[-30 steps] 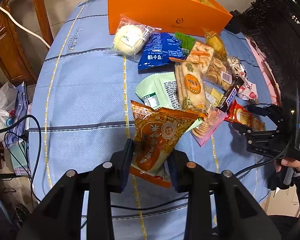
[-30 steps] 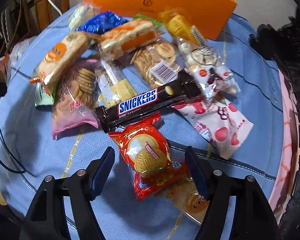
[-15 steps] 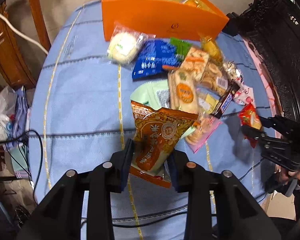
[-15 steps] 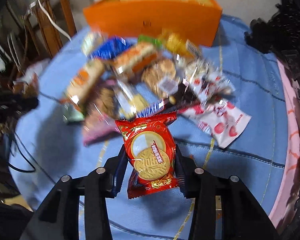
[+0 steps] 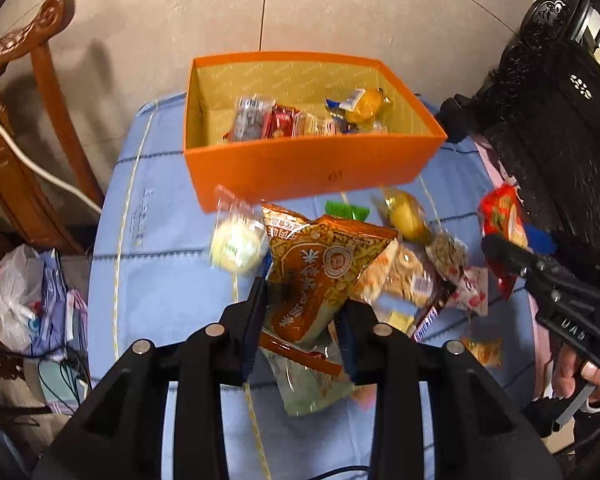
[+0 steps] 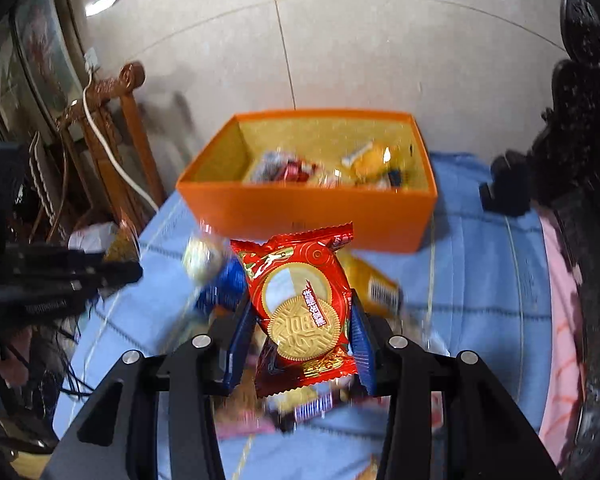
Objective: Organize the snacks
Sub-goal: 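Carry the orange bag and red biscuit pack into the orange box and release both, then move both tools back over the snack pile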
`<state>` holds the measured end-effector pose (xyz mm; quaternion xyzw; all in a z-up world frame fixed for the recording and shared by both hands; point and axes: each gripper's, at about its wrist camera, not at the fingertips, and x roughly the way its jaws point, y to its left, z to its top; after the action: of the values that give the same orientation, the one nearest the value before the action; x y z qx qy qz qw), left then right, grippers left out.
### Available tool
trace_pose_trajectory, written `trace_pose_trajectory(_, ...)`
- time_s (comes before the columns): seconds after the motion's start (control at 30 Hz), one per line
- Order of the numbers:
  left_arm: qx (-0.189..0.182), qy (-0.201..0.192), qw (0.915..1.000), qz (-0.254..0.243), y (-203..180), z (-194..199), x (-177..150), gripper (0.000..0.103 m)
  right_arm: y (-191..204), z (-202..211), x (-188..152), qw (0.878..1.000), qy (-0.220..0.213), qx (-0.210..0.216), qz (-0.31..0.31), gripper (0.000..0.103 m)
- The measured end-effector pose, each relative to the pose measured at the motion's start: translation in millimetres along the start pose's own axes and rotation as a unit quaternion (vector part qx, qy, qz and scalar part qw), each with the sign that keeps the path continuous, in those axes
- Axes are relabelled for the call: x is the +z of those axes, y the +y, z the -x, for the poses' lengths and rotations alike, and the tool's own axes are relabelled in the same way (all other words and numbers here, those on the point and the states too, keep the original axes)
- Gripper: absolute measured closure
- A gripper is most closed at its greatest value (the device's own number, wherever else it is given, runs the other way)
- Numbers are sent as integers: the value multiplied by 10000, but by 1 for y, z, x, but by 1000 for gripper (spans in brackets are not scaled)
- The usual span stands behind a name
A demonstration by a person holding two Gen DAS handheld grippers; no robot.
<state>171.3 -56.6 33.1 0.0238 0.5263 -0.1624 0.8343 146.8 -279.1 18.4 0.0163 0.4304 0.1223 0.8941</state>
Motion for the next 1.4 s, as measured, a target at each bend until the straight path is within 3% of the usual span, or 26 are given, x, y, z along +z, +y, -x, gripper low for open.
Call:
trace_pose_trajectory(0.2, 83, 24, 9999, 147, 5, -21, 38, 71, -13, -26, 59, 9993, -285, -202, -136, 59)
trace_pose_trajectory(0.43, 187, -177, 9989, 383, 15, -39, 100, 71, -33, -71, 113, 9990, -253, -364, -98, 59)
trace_pose_trajectory(0.77, 351, -3, 9980, 522, 27, -78, 145, 69, -54, -128, 135, 9981, 57, -295, -534, 58)
trace_pose_trajectory(0.8, 341, -7, 9975, 611, 29, -81, 145, 63, -55, -129, 134, 9977, 79, -304, -603, 56)
trace_pose_trajectory(0.83, 360, 26, 9970, 686, 30, -83, 146, 36, -59, -132, 134, 9967, 113, -362, -718, 49)
trace_pose_trajectory(0.87, 457, 57, 9953, 849, 34, -84, 147, 6, -61, -132, 132, 9959, 139, -401, -796, 34)
trace_pose_trajectory(0.97, 412, -190, 9938, 1012, 36, -75, 142, 4, -59, -118, 121, 9955, -168, -568, -741, 29)
trace_pose_trajectory(1.4, 392, -162, 9971, 636, 12, -32, 96, 4, -40, -40, 51, 9984, -249, -326, -380, 27)
